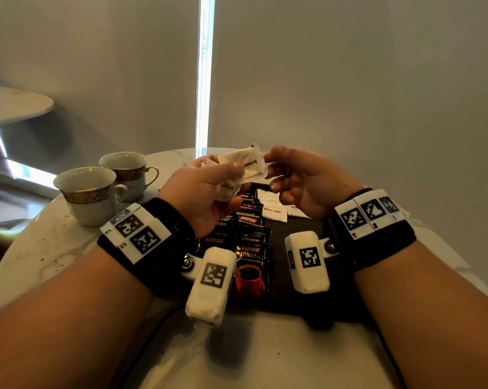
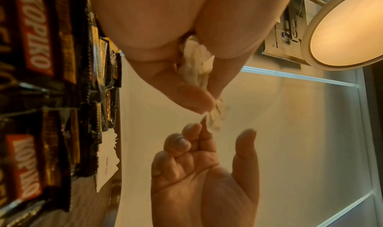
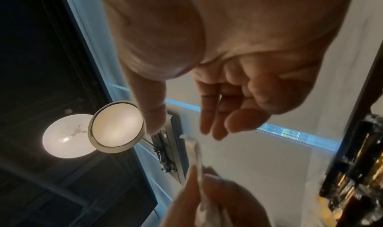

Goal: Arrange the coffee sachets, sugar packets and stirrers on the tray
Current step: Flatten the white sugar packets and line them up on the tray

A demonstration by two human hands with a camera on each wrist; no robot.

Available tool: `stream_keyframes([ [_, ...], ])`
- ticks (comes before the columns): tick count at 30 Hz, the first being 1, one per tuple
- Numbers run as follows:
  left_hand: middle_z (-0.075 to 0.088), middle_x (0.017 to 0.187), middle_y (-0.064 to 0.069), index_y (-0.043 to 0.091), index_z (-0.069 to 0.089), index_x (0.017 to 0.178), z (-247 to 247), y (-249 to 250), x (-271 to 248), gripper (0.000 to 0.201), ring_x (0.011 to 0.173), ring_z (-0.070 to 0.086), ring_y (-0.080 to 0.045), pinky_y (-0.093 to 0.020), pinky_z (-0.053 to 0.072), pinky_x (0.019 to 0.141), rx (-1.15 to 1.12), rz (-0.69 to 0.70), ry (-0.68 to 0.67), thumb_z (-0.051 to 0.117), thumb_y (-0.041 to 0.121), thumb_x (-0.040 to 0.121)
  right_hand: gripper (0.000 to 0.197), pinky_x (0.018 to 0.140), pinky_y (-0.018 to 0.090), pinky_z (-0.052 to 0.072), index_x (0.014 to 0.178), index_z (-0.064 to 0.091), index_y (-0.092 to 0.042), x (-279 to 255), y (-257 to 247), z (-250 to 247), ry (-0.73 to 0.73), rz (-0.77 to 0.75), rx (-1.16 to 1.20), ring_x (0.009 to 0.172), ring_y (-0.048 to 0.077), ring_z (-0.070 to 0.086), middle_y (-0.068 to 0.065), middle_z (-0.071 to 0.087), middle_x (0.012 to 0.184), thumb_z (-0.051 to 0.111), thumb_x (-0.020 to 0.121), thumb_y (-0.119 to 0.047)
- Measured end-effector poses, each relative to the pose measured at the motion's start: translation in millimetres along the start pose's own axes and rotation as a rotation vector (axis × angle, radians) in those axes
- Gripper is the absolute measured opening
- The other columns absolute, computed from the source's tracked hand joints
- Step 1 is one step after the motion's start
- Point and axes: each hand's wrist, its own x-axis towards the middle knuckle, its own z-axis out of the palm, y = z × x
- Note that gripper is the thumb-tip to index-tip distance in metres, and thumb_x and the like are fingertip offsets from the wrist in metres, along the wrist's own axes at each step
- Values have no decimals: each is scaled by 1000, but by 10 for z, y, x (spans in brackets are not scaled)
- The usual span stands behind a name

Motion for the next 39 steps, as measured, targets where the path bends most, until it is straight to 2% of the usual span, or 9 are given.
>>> stream_keyframes([
  [4,68,99,-11,8,61,123,-8,-14,7,33,64,66,-13,-20,45,42,52,15,12,70,11,91,7,42,22,35,87,61,-9,-26,1,102,-34,-32,-32,59,18,52,5,66,73,67,86,-5],
  [7,67,97,-8,8,61,126,4,-10,-3,36,64,64,-13,-20,44,41,72,14,-17,68,20,93,15,44,24,38,81,59,-10,-33,-3,115,0,-42,-23,57,20,57,5,68,70,59,89,3],
  [13,57,109,-11,8,57,134,-13,-6,18,44,59,55,-9,-15,35,37,54,-33,-67,64,25,95,16,46,22,46,83,56,-9,-26,-36,132,56,-73,59,57,18,62,7,69,70,50,94,2],
  [21,57,98,-6,6,61,123,-44,-8,54,34,58,51,-7,-14,33,36,30,-67,-104,63,24,94,14,48,24,47,88,60,-9,-22,-31,161,130,-107,109,57,16,64,7,69,71,52,95,0],
  [25,59,100,-3,12,64,107,-68,5,68,40,61,49,-7,-15,33,36,-30,-85,-167,74,36,77,12,57,34,58,94,62,-5,-20,-36,153,125,-116,199,69,25,71,10,72,76,51,96,0],
  [30,63,97,-6,10,63,115,-69,-6,38,45,62,52,-9,-15,34,38,75,-45,-228,77,33,79,12,73,44,60,100,67,-2,-54,-26,198,46,-110,182,79,31,71,16,71,90,58,93,1],
  [33,69,94,-10,10,61,113,-38,-8,15,37,60,59,-12,-17,39,39,102,-19,-179,74,23,80,10,66,39,61,99,66,-5,-66,-21,233,32,-115,174,77,28,71,12,72,86,63,89,-2],
  [36,69,92,-11,7,58,119,-25,4,24,30,62,64,-14,-19,46,42,46,42,-120,67,10,90,24,56,32,54,101,62,-6,-73,-10,230,15,-103,127,71,24,68,9,73,83,73,81,-12],
  [39,68,100,-13,1,55,133,-38,10,28,38,69,68,-16,-21,51,47,47,66,-107,60,5,95,15,49,26,47,98,59,-5,-89,3,232,21,-103,47,62,17,65,9,69,80,67,86,-3],
])
